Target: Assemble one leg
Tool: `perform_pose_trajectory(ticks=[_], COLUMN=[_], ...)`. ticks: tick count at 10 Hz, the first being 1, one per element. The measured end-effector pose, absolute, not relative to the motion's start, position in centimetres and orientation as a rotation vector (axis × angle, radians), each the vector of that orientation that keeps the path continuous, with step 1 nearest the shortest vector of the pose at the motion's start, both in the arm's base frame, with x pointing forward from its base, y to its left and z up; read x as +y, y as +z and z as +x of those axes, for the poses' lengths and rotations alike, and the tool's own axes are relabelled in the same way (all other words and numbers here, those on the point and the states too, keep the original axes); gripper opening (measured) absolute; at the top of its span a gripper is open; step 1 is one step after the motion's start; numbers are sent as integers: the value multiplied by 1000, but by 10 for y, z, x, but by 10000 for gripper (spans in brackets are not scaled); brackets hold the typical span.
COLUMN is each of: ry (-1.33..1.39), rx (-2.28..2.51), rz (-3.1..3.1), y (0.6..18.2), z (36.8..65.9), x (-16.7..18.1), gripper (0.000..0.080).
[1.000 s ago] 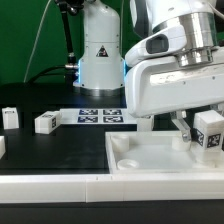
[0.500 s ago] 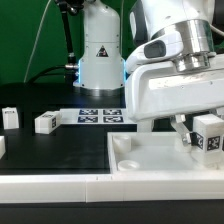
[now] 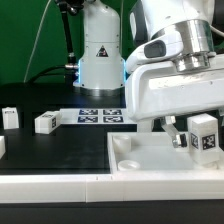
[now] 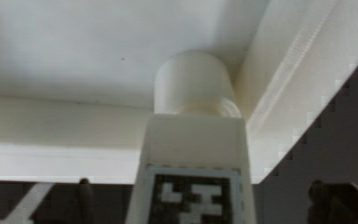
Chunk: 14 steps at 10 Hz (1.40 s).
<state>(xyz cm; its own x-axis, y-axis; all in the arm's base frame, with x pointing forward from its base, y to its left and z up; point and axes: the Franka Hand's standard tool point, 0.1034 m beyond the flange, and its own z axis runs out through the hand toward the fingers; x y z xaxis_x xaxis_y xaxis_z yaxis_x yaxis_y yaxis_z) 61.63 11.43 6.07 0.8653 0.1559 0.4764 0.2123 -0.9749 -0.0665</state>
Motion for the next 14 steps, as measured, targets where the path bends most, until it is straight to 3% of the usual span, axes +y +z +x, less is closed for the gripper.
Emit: perform_pose_trajectory(ticks=[6, 8, 10, 12, 14], ry=[-726, -709, -643, -392, -214], rx=[-293, -296, -302, -312, -320], rz=[-2922, -2929, -2938, -2960, -2961], y=[62, 82, 86, 79, 84], z=[617, 622, 625, 620, 628], x=[114, 108, 108, 111, 111], gripper=[649, 649, 649, 649, 649])
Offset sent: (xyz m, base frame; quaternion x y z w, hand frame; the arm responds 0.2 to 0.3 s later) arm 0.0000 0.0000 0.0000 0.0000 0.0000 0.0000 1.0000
